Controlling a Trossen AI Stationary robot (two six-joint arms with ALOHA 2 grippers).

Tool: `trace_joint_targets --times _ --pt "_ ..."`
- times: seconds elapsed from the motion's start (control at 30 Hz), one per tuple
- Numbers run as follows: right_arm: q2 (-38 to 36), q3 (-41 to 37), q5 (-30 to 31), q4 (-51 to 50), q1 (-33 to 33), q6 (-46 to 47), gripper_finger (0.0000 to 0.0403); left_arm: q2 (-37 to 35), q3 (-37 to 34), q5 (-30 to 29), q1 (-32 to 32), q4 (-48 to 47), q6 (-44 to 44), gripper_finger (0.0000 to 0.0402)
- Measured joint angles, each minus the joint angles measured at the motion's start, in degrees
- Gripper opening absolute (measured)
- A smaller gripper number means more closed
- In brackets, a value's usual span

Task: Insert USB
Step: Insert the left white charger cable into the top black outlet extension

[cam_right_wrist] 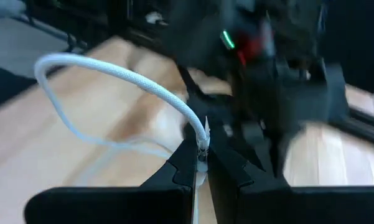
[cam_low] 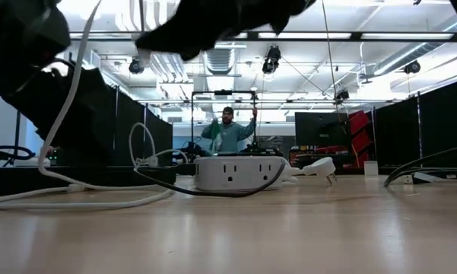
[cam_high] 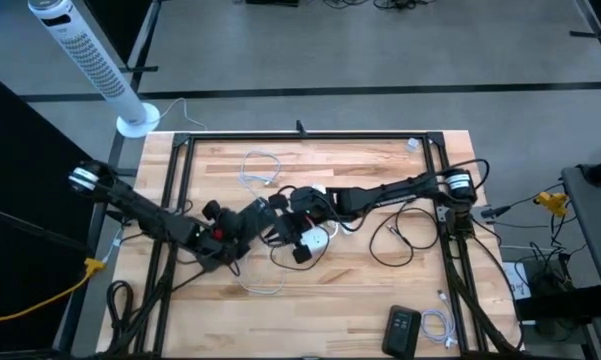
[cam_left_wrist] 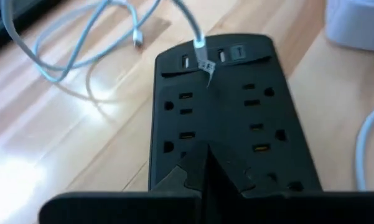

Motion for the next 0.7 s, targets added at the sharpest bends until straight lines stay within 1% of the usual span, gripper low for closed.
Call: trace_joint_targets --times 0.1,0.17,0.2,0.3,0.37,0.43,0.6,0.7 --pt "1.94 -0.04 -0.50 -0.18 -1.22 -2.49 0.0012 -0.09 0.00 -2.05 -1.84 0.21 0.52 0.0000" --pt "3.00 -0.04 -2.70 0.29 -1.75 -4.04 0.0012 -0.09 0.00 -2.82 -2.64 0.43 1.34 0.0000" --pt "3.57 -0.04 -4.36 0.73 -2.01 -4.31 0.0012 -0.09 0.00 -3.07 -2.87 0.52 1.51 0.0000" --pt "5.12 -0.04 -12.28 1.69 -3.43 -4.42 0.0012 -0.11 -0.65 -3.19 -2.88 2.12 1.50 0.0000" --pt "5.50 -0.07 -15.00 2.74 -4.29 -3.71 0.0012 -0.13 -2.29 -2.96 -2.88 4.99 1.54 0.0000" --pt "5.67 -0.02 -15.11 3.90 -4.79 -3.96 0.0012 -0.13 -4.09 -1.69 -2.88 9.23 2.42 0.0000" --pt "6.26 -0.09 -15.14 4.45 -5.37 -8.27 0.0012 -0.22 -8.73 0.81 -2.90 21.55 6.46 0.0000" --pt "7.54 -0.11 -15.51 6.07 -6.22 -9.79 0.0012 -0.26 -10.11 1.72 -2.97 24.53 7.04 0.0000"
